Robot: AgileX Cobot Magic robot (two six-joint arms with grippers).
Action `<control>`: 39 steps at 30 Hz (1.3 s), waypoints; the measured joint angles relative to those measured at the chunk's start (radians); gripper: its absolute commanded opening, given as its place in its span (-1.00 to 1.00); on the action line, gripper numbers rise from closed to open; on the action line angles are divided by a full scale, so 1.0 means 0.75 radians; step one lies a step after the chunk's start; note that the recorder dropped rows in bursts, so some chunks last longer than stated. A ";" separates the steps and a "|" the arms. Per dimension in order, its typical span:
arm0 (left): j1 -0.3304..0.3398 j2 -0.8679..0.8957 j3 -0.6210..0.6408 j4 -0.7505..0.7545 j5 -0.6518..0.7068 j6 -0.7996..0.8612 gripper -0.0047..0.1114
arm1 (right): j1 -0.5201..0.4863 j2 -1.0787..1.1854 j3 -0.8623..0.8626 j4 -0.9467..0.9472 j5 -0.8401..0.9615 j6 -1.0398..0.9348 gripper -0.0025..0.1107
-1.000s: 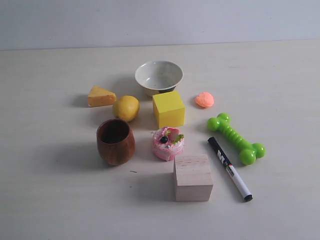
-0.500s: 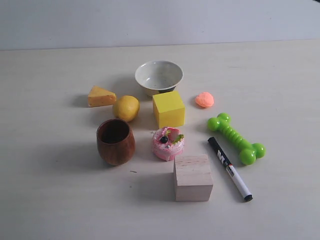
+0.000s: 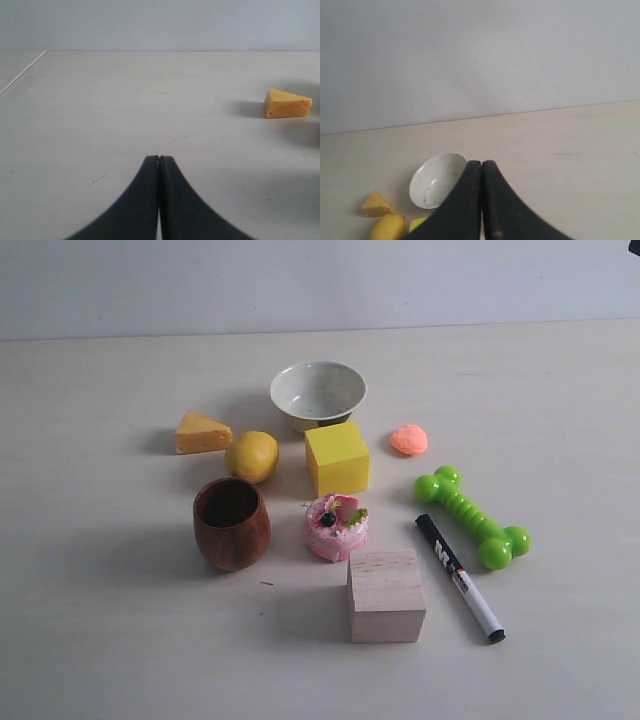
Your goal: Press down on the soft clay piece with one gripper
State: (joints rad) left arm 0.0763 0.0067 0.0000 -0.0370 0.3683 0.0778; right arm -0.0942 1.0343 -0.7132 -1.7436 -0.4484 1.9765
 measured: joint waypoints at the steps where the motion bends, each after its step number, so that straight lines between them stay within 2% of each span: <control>1: 0.000 0.000 0.000 0.000 0.000 0.000 -0.92 | 0.000 0.000 0.000 0.000 0.003 0.002 -0.96; 13: 0.000 0.000 0.000 0.000 0.000 0.000 -0.92 | 0.000 0.083 0.000 0.000 -0.029 -0.035 -0.96; 21: 0.000 0.000 0.000 0.000 0.000 0.000 -0.92 | 0.000 0.277 0.000 0.247 -0.187 -0.495 -0.96; 27: 0.000 0.000 0.000 0.000 0.000 0.000 -0.92 | 0.000 0.391 0.000 0.496 -0.197 -0.838 -0.96; 39: 0.000 0.000 0.000 0.000 0.000 0.000 -0.92 | 0.000 0.538 0.000 0.935 -0.029 -1.302 -0.96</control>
State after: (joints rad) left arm 0.0763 0.0067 0.0000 -0.0370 0.3683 0.0778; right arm -0.0942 1.4378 -0.7132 -1.0421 -0.4698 1.0003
